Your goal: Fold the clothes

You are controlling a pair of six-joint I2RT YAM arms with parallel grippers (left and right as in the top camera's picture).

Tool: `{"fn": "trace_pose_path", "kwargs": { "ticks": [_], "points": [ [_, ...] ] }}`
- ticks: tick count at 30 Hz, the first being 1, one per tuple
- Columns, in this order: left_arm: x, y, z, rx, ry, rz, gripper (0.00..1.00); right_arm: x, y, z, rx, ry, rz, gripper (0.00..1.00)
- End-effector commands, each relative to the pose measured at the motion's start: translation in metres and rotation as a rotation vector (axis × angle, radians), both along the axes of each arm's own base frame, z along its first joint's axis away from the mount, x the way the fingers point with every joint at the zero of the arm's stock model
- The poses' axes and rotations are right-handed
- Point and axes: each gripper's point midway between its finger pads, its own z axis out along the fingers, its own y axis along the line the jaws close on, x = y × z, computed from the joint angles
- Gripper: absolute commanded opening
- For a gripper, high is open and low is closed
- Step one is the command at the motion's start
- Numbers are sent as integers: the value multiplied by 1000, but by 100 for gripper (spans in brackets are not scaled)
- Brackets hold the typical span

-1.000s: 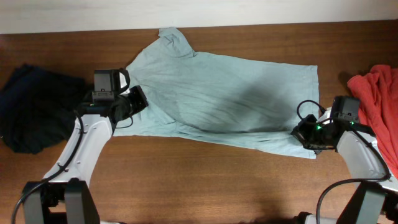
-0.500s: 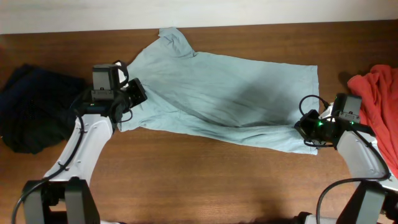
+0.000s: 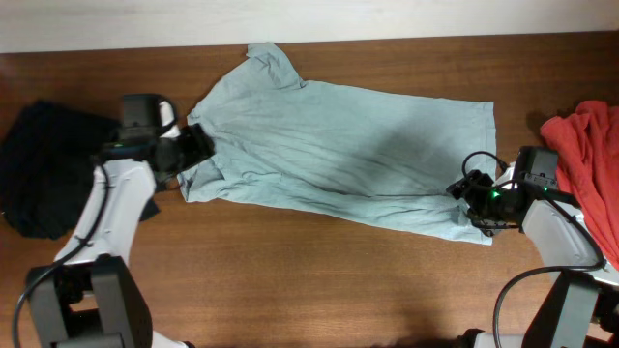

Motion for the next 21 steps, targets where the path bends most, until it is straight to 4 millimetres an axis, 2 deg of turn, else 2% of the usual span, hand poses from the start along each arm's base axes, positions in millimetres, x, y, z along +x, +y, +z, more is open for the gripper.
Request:
{"fn": "trace_pose_path", "kwargs": {
  "ticks": [1, 2, 3, 4, 6, 8, 9, 11, 12, 17, 21],
  "points": [
    [-26, 20, -12, 6, 119, 28, 74, -1, 5, 6, -5, -7, 74, 76],
    [-28, 20, -13, 11, 124, -5, 74, -3, 6, 5, -4, 2, 81, 76],
    [-27, 17, -13, 20, 112, -50, 70, -7, 7, 3, -2, 18, 91, 75],
    [-25, 14, -12, 15, 102, -61, 61, -8, 7, 3, 0, 22, 91, 73],
    [-19, -1, -14, 19, 77, -131, 35, -11, 8, 2, 3, 32, 95, 58],
    [-18, -19, -29, 84, 95, -240, 6, -13, 9, 2, 6, 39, 97, 35],
    [-19, -23, -37, 115, 114, -273, 0, -13, 9, 2, 6, 40, 97, 30],
    [-23, -30, -54, 167, 156, -325, 0, -14, 9, 2, 7, 43, 97, 19],
    [-26, -35, -65, 193, 187, -349, 0, -14, 9, 2, 8, 45, 97, 17],
    [-30, -45, -90, 230, 241, -393, 0, -15, 10, 1, 10, 50, 97, 16],
    [-19, -44, -93, 250, 206, -388, 0, -15, 10, 1, 9, 49, 97, 17]
  ]
}}
